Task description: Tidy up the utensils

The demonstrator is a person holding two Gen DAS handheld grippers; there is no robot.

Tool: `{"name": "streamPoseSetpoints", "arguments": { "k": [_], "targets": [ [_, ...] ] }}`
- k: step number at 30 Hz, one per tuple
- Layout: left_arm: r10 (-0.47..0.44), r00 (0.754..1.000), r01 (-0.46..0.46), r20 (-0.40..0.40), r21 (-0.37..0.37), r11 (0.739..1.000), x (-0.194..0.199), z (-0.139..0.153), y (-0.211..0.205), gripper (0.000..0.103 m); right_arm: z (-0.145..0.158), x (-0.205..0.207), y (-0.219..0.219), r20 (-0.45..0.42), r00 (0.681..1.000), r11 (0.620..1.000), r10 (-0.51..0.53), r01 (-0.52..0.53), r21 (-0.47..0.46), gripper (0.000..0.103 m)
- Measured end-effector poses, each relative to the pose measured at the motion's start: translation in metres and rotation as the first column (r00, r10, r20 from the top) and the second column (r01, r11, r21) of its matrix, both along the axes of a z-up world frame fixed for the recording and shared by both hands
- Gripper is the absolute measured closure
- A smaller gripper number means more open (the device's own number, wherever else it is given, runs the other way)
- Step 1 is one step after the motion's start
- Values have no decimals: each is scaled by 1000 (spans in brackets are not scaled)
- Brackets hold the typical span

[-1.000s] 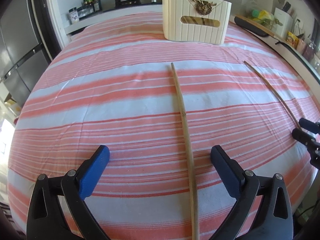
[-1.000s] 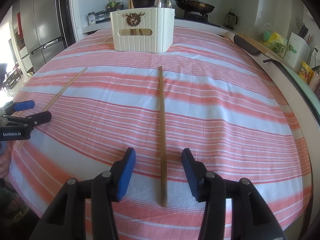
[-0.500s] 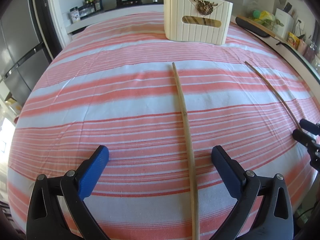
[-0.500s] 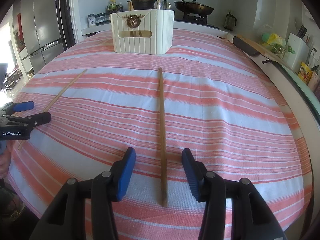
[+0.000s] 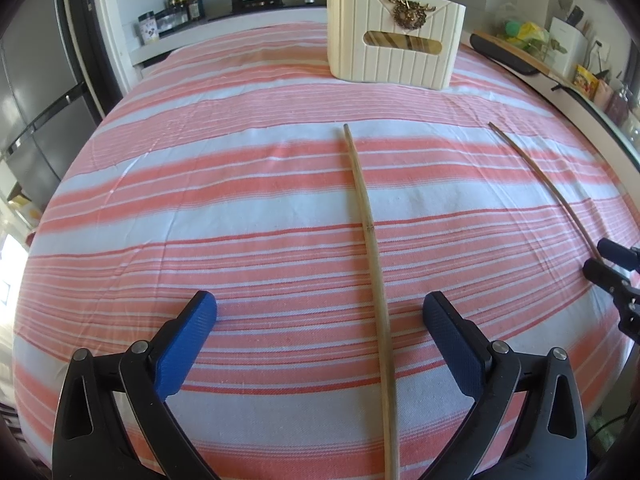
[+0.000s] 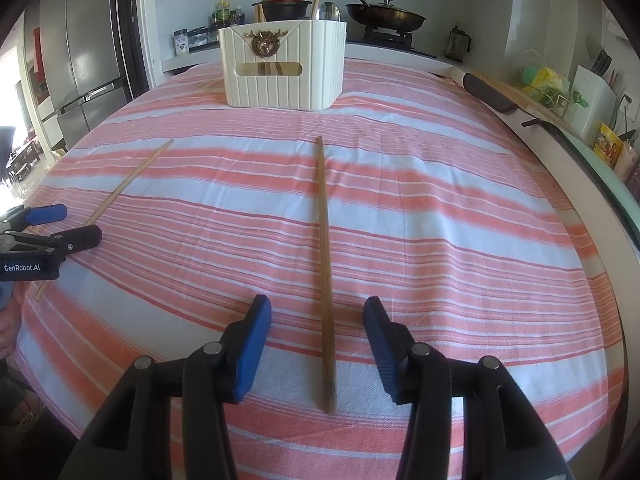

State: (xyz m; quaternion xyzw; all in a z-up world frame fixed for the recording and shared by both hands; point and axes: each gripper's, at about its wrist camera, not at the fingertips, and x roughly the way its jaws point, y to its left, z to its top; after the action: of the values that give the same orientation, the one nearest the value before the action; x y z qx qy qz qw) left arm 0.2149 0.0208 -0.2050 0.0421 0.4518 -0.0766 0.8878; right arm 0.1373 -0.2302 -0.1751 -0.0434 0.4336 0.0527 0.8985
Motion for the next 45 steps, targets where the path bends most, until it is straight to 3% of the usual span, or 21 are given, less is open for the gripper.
{"name": "streamPoseSetpoints", "arguments": {
  "k": [7,14,19,24,26,28,29,30,33,38,45],
  "targets": [
    [-112,991,111,-80,-6,994,7,3,3,1,3,8,-6,-89,995,999,49,-47,22,52],
    [-160,971,152,-176,-57,987,39,11,7,6,7,31,-11,-224,960,986,169,-163,45,50],
    [-184,962,196,-204,40,980,64,9,-11,19,7,68,-10,-275,940,979,203,-198,46,50],
    [-215,949,233,-232,49,971,89,14,-33,52,6,122,-1,-280,937,978,207,-201,51,51],
    [-215,948,228,-236,28,973,100,15,-38,66,6,146,5,-267,945,982,191,-185,46,62],
    [-196,954,206,-227,24,978,108,17,-41,89,6,164,11,-251,950,982,187,-187,24,88],
    [-189,956,198,-225,18,980,110,17,-42,97,6,171,13,-252,949,982,189,-190,22,94],
    [-182,958,188,-222,7,982,112,18,-42,98,5,176,14,-255,949,982,188,-187,31,96],
    [-158,973,155,-171,-30,987,107,32,-36,98,12,178,9,-252,952,984,172,-157,79,97],
    [-149,989,148,-1,-92,985,81,91,-18,98,65,142,-6,-103,979,976,174,-158,147,97],
    [-125,968,163,220,-163,973,42,169,11,98,139,86,-24,92,981,965,171,-186,187,97]
  ]
}}
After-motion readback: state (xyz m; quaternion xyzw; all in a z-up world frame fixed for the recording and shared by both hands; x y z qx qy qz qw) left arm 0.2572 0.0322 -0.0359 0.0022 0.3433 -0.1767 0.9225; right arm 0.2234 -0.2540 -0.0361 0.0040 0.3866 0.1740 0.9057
